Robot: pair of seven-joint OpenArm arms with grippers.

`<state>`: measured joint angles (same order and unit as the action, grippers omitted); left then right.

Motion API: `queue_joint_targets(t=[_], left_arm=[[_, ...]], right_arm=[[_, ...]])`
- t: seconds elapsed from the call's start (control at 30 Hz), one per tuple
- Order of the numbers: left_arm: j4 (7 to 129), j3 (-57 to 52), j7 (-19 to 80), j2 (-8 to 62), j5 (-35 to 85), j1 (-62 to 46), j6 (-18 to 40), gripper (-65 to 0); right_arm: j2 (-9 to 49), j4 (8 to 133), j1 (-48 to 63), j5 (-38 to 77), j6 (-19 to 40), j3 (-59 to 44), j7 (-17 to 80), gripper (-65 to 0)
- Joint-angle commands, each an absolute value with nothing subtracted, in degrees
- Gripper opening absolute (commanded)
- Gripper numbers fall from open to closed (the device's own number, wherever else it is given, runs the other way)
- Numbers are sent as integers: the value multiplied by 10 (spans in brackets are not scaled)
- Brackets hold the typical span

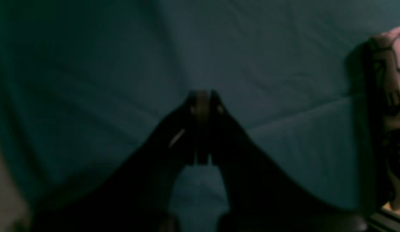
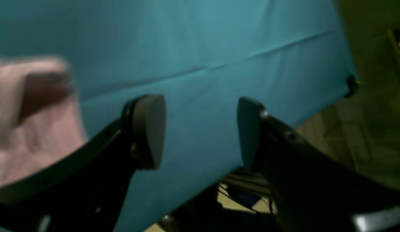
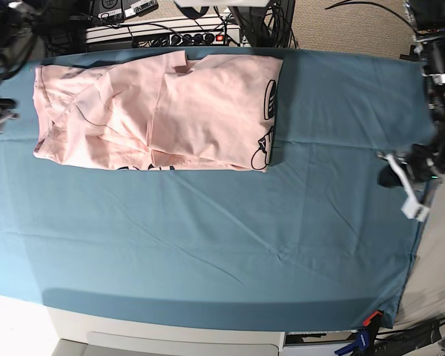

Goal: Fold the T-shirt properly
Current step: 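Open the left gripper and withdraw it to the table edge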

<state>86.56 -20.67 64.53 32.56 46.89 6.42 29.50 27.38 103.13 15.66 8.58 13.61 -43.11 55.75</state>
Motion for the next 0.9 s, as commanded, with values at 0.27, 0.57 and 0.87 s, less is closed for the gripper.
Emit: queue_joint_targets(t=[0.27, 0.57, 0.87], left_arm=[[875, -326, 646, 375, 564, 76, 316, -650], [875, -336, 652, 375, 571, 76, 316, -650], [875, -336, 651, 375, 571, 76, 328, -650]], right_arm=[[332, 819, 90, 233, 174, -463, 569, -294], [332, 707, 29, 381, 253, -463, 643, -293], [332, 675, 29, 505, 312, -462, 706, -293]])
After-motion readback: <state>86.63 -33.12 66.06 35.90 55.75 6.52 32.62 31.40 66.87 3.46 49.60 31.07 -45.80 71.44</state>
